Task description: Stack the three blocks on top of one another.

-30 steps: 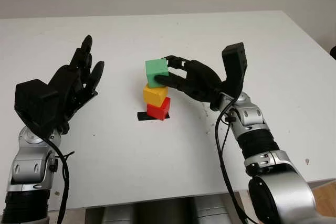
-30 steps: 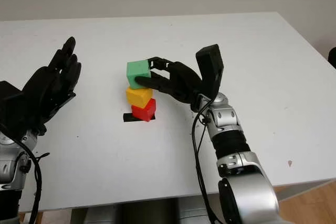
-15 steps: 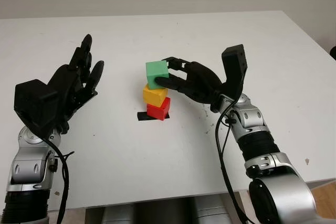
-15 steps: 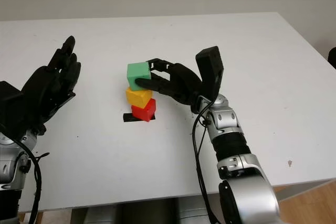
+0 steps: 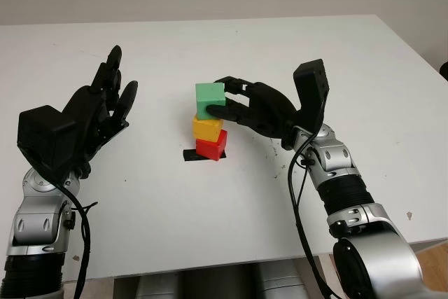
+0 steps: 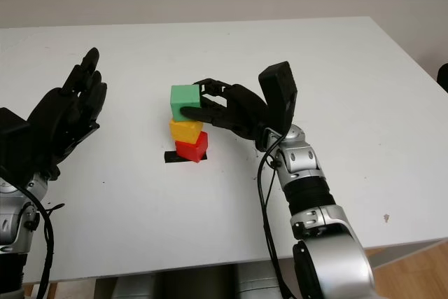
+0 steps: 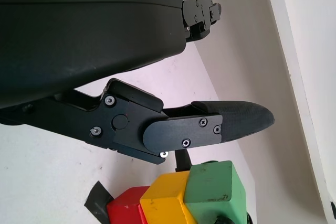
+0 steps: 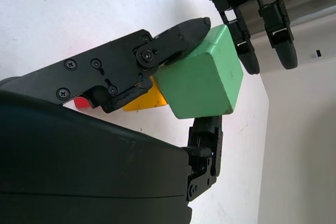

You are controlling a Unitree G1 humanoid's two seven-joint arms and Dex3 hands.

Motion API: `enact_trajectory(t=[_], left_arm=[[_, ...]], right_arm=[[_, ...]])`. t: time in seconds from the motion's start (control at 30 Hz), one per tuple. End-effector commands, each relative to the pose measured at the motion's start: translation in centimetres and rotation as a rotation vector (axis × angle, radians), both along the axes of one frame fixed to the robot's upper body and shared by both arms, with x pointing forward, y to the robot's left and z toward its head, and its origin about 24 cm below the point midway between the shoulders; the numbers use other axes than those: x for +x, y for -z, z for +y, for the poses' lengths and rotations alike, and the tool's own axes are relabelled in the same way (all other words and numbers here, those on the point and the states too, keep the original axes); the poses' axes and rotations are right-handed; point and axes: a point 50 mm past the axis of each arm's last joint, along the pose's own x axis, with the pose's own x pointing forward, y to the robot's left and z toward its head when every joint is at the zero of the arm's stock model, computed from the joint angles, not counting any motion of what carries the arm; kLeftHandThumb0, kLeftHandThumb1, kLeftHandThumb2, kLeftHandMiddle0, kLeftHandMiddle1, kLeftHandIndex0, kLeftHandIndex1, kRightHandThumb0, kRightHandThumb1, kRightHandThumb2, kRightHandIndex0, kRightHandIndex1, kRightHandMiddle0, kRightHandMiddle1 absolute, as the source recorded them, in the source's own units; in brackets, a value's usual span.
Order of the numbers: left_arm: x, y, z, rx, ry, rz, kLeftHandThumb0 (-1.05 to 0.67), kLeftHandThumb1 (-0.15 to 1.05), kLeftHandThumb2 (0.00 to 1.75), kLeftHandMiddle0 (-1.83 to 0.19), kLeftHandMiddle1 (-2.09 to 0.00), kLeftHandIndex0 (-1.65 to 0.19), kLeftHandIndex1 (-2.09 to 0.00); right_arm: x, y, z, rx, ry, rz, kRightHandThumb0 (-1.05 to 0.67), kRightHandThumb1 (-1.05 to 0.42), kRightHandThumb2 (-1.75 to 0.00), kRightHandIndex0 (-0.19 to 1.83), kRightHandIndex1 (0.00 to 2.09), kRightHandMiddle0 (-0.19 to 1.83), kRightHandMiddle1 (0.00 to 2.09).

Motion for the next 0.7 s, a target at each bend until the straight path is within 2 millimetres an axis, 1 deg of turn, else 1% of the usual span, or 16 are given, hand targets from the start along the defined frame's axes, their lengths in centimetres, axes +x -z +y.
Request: enact_trajectory(t=[0.0, 0.1, 0.17, 0.23, 0.27, 0.3, 0.37, 0.5, 0.57, 0.6, 0.67], left_arm=[[0.0, -0.6, 0.1, 0.016, 0.002, -0.024, -0.79, 1.05, 0.53, 0.19, 0.0, 0.16, -0.05], [0.0, -0.6, 0.1, 0.017, 0.003, -0.025, -0.79, 1.05, 0.53, 0.19, 0.0, 0.16, -0.05], [0.1, -0.6, 0.1, 0.015, 0.004, -0.026, -0.79, 1.05, 0.53, 0.19, 0.0, 0.16, -0.05], [0.1, -0.5, 0.1, 0.014, 0.004, -0.025, -0.79, 1.05, 0.53, 0.19, 0.0, 0.16, -0.05], [0.1, -0.5, 0.1, 0.013, 0.003, -0.024, -0.8, 1.05, 0.54, 0.19, 0.0, 0.16, -0.05], [0.1, -0.5, 0.1, 0.015, 0.002, -0.023, -0.8, 1.05, 0.54, 0.19, 0.0, 0.16, -0.05], [0.1, -0.5, 0.1, 0.022, 0.001, -0.023, -0.8, 1.05, 0.54, 0.19, 0.0, 0.16, -0.05], [0.2, -0.5, 0.2, 0.021, -0.002, -0.02, -0.81, 1.05, 0.54, 0.19, 0.0, 0.16, -0.05], [0.2, -0.5, 0.2, 0.018, -0.002, -0.02, -0.81, 1.05, 0.53, 0.19, 0.0, 0.16, -0.05], [0.2, -0.5, 0.2, 0.019, -0.001, -0.022, -0.81, 1.05, 0.53, 0.19, 0.0, 0.16, -0.05], [0.2, -0.5, 0.3, 0.024, 0.0, -0.023, -0.8, 1.05, 0.53, 0.19, 0.0, 0.16, -0.05]], right_arm=[[0.0, -0.2, -0.4, -0.017, -0.007, -0.023, -0.64, -0.88, -0.05, 0.03, 0.04, 0.14, 1.1], [-0.2, -0.4, -0.6, -0.022, -0.046, -0.031, -0.71, -0.87, -0.05, -0.02, 0.03, 0.09, 0.95], [-0.2, -0.6, -0.8, -0.028, -0.064, -0.036, -0.77, -0.86, -0.05, -0.07, 0.03, 0.08, 0.79], [-0.4, -0.6, -1.0, -0.01, -0.097, -0.05, -0.78, -0.85, -0.05, -0.09, 0.03, 0.06, 0.71], [-0.5, -0.6, -1.2, -0.004, -0.113, -0.056, -0.79, -0.84, -0.05, -0.14, 0.03, 0.02, 0.59], [-0.6, -0.7, -1.3, 0.002, -0.134, -0.064, -0.79, -0.83, -0.05, -0.16, 0.03, 0.01, 0.51], [-0.7, -0.8, -1.6, 0.002, -0.163, -0.082, -0.8, -0.83, -0.05, -0.19, 0.01, -0.09, 0.36], [-1.1, -1.1, -2.1, 0.002, -0.226, -0.146, -0.86, -0.83, -0.06, -0.19, 0.0, -0.18, 0.17], [-1.3, -1.3, -2.5, 0.006, -0.243, -0.178, -0.87, -0.84, -0.06, -0.19, 0.0, -0.19, 0.12], [-1.4, -1.4, -2.7, 0.008, -0.248, -0.192, -0.89, -0.84, -0.06, -0.19, 0.0, -0.19, 0.05], [-1.7, -1.6, -3.1, 0.009, -0.246, -0.223, -0.9, -0.84, -0.06, -0.19, 0.0, -0.19, 0.01]])
